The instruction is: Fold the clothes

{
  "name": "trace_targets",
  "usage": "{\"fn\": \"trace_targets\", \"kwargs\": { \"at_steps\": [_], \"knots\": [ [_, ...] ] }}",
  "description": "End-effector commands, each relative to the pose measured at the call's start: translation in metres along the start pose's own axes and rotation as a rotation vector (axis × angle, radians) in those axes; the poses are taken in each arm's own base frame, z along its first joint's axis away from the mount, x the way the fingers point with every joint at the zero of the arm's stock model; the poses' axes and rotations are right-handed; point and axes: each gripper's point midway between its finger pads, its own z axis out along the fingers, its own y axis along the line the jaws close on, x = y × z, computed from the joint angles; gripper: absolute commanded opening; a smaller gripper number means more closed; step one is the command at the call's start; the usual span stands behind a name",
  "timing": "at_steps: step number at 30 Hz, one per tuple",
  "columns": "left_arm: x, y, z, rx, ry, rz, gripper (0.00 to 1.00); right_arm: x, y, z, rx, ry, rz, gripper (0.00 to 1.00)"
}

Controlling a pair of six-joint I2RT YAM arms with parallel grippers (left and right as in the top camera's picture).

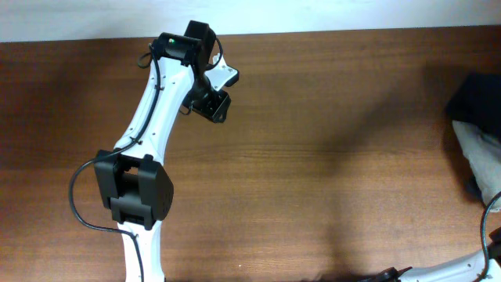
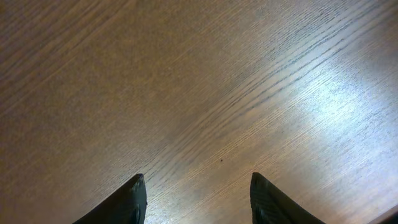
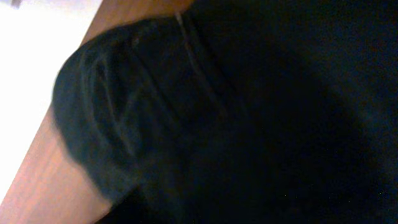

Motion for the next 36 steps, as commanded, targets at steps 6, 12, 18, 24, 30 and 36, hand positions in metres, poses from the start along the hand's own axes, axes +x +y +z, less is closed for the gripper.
{"fn": "trace_targets", "kwargs": {
  "at_steps": [6, 12, 18, 24, 30, 36],
  "knots": [
    [-0.002, -0.001, -0.014, -0.009, -0.031, -0.043, 0.64, -0.014, 0.14, -0.132, -0.173, -0.262, -0.106, 0.64],
    [0.005, 0.002, -0.092, -0.048, -0.137, -0.119, 0.63, -0.005, 0.093, -0.01, 0.1, -0.077, -0.08, 0.31],
    [0.045, 0.037, -0.166, -0.119, -0.277, -0.292, 0.63, 0.018, -0.011, 0.026, 0.203, 0.075, 0.214, 0.21],
    [0.102, 0.076, -0.227, -0.333, -0.361, -0.527, 0.55, 0.057, 0.265, -0.134, -0.408, -0.148, -0.462, 0.41],
    [0.157, 0.055, -0.299, -0.539, -0.508, -0.635, 0.99, 0.239, 0.39, -0.25, -0.729, -0.07, -0.93, 0.99],
    [0.148, 0.056, -0.303, -0.526, -0.55, -0.625, 0.99, 0.286, 0.4, -0.262, -0.811, 0.113, -0.862, 0.99]
  ]
}}
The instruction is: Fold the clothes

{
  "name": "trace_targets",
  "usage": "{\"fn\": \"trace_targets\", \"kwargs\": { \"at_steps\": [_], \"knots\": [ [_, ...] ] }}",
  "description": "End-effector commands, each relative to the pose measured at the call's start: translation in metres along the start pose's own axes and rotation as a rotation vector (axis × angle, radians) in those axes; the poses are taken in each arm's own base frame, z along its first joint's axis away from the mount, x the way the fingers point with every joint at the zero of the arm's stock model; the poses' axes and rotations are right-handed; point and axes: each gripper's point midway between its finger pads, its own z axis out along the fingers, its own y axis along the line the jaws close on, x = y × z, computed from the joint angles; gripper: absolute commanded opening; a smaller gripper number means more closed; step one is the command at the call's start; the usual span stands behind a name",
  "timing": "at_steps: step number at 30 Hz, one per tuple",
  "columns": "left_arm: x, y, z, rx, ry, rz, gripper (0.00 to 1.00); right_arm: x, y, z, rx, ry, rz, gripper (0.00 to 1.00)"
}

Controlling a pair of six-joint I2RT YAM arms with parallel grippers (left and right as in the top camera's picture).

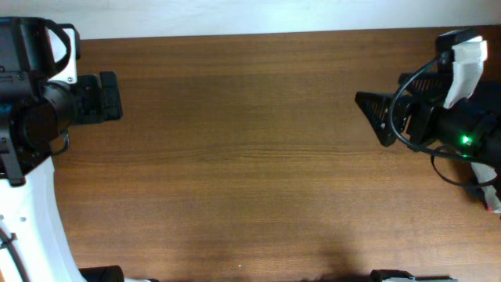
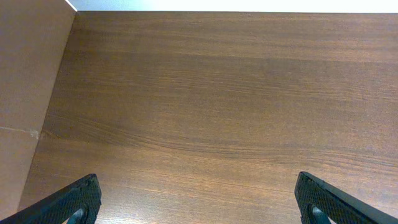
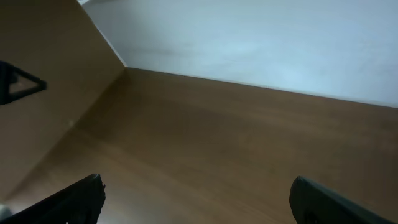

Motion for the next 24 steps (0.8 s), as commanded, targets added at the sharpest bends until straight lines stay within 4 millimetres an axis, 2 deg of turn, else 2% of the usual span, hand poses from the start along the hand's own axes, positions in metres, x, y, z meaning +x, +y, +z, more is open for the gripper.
{"fn": "trace_targets", "kwargs": {
  "at_steps": [1, 4, 7, 9, 10, 12, 16, 24],
  "knots": [
    [-0.001, 0.0, 0.0, 0.002, -0.002, -0.015, 0.99, 0.005, 0.004, 0.001, -0.008, 0.019, 0.09, 0.99],
    [-0.001, 0.0, 0.0, 0.002, -0.002, -0.015, 0.99, 0.003, -0.017, -0.007, 0.141, -0.004, 0.03, 0.99],
    [-0.001, 0.0, 0.0, 0.002, -0.002, -0.015, 0.99, 0.001, -0.042, -0.052, 0.438, -0.096, -0.01, 0.99],
    [-0.001, 0.0, 0.0, 0.002, -0.002, -0.015, 0.99, 0.015, -0.053, -0.081, 0.589, -0.156, -0.024, 0.99],
    [-0.001, 0.0, 0.0, 0.002, -0.002, -0.015, 0.99, 0.026, -0.06, -0.086, 0.637, -0.192, -0.033, 0.99],
    [-0.001, 0.0, 0.0, 0.002, -0.002, -0.015, 0.99, 0.056, -0.077, -0.081, 0.691, -0.25, -0.046, 0.99],
    [-0.001, 0.0, 0.0, 0.002, -0.002, -0.015, 0.99, 0.151, -0.096, -0.059, 0.69, -0.26, -0.049, 0.99],
    [-0.001, 0.0, 0.0, 0.002, -0.002, -0.015, 0.99, 0.243, -0.138, -0.009, 0.691, -0.287, -0.057, 0.99]
  ]
}}
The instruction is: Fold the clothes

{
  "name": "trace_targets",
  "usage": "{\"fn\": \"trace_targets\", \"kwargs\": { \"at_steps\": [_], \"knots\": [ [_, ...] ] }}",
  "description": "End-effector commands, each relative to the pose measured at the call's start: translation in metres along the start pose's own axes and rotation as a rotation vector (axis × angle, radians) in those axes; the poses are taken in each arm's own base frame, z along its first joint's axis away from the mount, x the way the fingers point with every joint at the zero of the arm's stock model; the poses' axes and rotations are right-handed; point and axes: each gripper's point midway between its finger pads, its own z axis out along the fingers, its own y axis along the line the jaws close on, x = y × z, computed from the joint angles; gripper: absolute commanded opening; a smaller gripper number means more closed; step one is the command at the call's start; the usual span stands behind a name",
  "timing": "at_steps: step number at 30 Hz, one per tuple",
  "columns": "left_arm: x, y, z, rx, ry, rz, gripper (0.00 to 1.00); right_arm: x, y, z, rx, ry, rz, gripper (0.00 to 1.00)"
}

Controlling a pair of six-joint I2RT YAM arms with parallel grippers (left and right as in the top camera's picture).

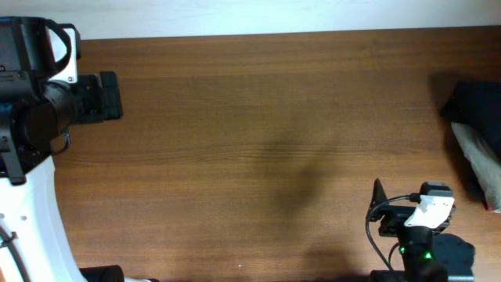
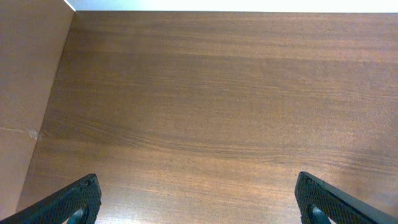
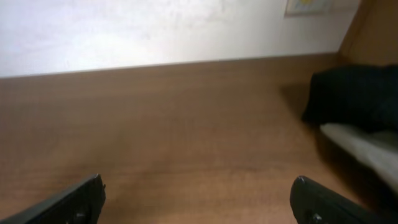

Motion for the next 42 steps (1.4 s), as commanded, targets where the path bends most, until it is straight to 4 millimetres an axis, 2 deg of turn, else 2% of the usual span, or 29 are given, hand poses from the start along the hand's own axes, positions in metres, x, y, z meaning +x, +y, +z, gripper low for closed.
{"fn": "trace_targets", "kwargs": {
  "at_steps": [1, 5, 6, 19, 20, 23, 26, 28, 31, 32, 36, 39, 40, 42],
  "knots": [
    [0.0, 0.001, -0.001, -0.001, -0.002, -0.015, 0.99, 0.028, -0.003, 0.019, 0.011, -0.046, 0.001, 0.99],
    [0.0, 0.001, -0.001, -0.001, -0.002, -0.015, 0.99, 0.083, -0.005, 0.055, 0.013, 0.004, -0.001, 0.99],
    [0.0, 0.001, -0.001, -0.001, -0.002, -0.015, 0.99, 0.075, -0.003, 0.057, 0.002, -0.033, 0.0, 0.99],
    [0.002, 0.001, -0.001, -0.002, 0.004, -0.014, 0.99, 0.075, -0.003, 0.057, 0.002, -0.037, 0.001, 0.99],
    [-0.001, 0.005, -0.006, -0.022, -0.019, -0.003, 0.99, 0.075, -0.003, 0.057, 0.002, -0.037, 0.001, 0.98],
    [-0.056, -0.006, -0.018, 0.032, -0.316, -0.032, 0.99, 0.075, -0.003, 0.057, 0.002, -0.037, 0.001, 0.99],
    [-0.051, -0.011, -0.012, 0.051, -0.489, -0.051, 0.99, 0.075, -0.003, 0.057, 0.002, -0.037, 0.001, 0.99],
    [-0.031, -0.013, 0.003, 0.046, -0.583, -0.041, 0.99, 0.075, -0.003, 0.057, 0.002, -0.037, 0.001, 0.99],
    [0.031, -0.016, 0.026, 0.046, -0.637, -0.049, 0.99, 0.075, -0.003, 0.057, 0.002, -0.037, 0.001, 0.99],
    [0.057, -0.017, 0.033, 0.045, -0.646, -0.05, 0.99, 0.075, -0.003, 0.057, 0.002, -0.037, 0.001, 0.99],
    [0.115, -0.018, 0.046, 0.041, -0.743, -0.055, 0.99, 0.075, -0.003, 0.057, 0.002, -0.037, 0.001, 0.99],
    [0.167, -0.021, 0.072, 0.042, -0.792, -0.063, 0.99, 0.075, -0.003, 0.057, 0.002, -0.037, 0.001, 0.99],
    [0.185, -0.026, 0.088, 0.054, -0.789, -0.057, 0.99, 0.075, -0.003, 0.057, 0.002, -0.037, 0.001, 0.99],
    [0.199, -0.031, 0.104, 0.071, -0.794, -0.051, 0.99, 0.075, -0.003, 0.057, 0.002, -0.037, 0.001, 0.99]
  ]
}}
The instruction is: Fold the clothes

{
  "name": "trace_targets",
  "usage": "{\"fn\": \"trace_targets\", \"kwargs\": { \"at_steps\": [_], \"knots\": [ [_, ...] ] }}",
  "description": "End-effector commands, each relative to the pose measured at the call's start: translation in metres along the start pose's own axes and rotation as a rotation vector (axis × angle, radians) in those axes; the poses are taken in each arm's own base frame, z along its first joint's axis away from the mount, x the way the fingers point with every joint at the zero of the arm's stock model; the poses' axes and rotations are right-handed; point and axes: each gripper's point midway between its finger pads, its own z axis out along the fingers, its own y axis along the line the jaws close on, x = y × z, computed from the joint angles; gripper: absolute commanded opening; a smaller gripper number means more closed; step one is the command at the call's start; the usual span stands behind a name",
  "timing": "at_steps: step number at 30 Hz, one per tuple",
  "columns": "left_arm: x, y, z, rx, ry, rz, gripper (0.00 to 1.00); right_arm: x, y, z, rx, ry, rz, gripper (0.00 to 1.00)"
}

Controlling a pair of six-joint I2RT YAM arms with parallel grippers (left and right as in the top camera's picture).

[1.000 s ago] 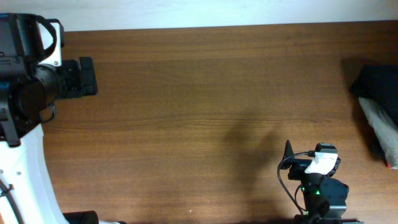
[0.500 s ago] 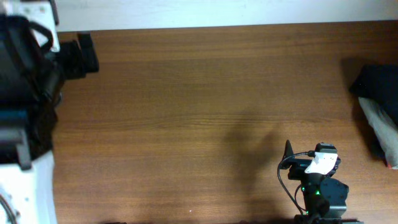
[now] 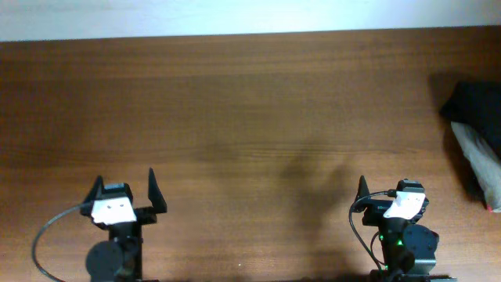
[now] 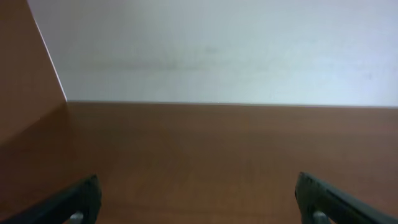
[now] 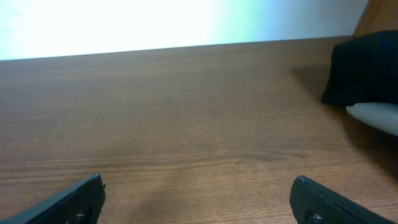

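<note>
A pile of clothes lies at the table's right edge: a black garment (image 3: 472, 100) with a light grey garment (image 3: 482, 159) in front of it. The right wrist view shows the black garment (image 5: 367, 68) and the grey garment (image 5: 377, 117) at its far right. My left gripper (image 3: 125, 188) sits low at the front left, open wide (image 4: 199, 205), nothing between its fingers. Near the front edge towards the right, my right gripper (image 3: 389, 196) is also open wide and empty (image 5: 198, 205), well left of the pile.
Brown wooden table (image 3: 250, 117) with a white wall (image 4: 211, 50) behind its far edge. Both arm bases stand at the front edge.
My left arm has gone from the far left side of the table to the front left edge, and its camera now faces the wall. The right gripper has shifted slightly left and stays open.
At first my left gripper hung over the far middle-left of the table and the right wrist camera was filled by the black garment. Then the left arm was at the far left and the right arm above the pile, both open. Later the right arm, then the left, stood at the front.
</note>
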Motion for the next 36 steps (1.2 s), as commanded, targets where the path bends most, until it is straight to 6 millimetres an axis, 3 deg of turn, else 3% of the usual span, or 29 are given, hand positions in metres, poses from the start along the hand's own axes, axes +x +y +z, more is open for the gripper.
{"fn": "trace_targets", "kwargs": {
  "at_steps": [1, 3, 6, 36],
  "knots": [
    [0.028, -0.008, 0.003, 0.044, -0.016, 0.017, 0.99, 0.002, 0.0, 0.0, -0.002, 0.002, -0.001, 0.99],
    [0.056, -0.016, 0.009, 0.069, 0.004, 0.022, 1.0, 0.002, 0.001, 0.0, -0.002, 0.002, -0.001, 0.99],
    [0.055, -0.028, 0.008, 0.111, -0.012, 0.089, 0.99, 0.002, 0.0, 0.0, -0.002, 0.002, -0.001, 0.98],
    [0.055, -0.028, 0.008, 0.111, -0.012, 0.089, 0.99, 0.002, 0.0, 0.0, -0.002, 0.002, -0.001, 0.99]
  ]
}}
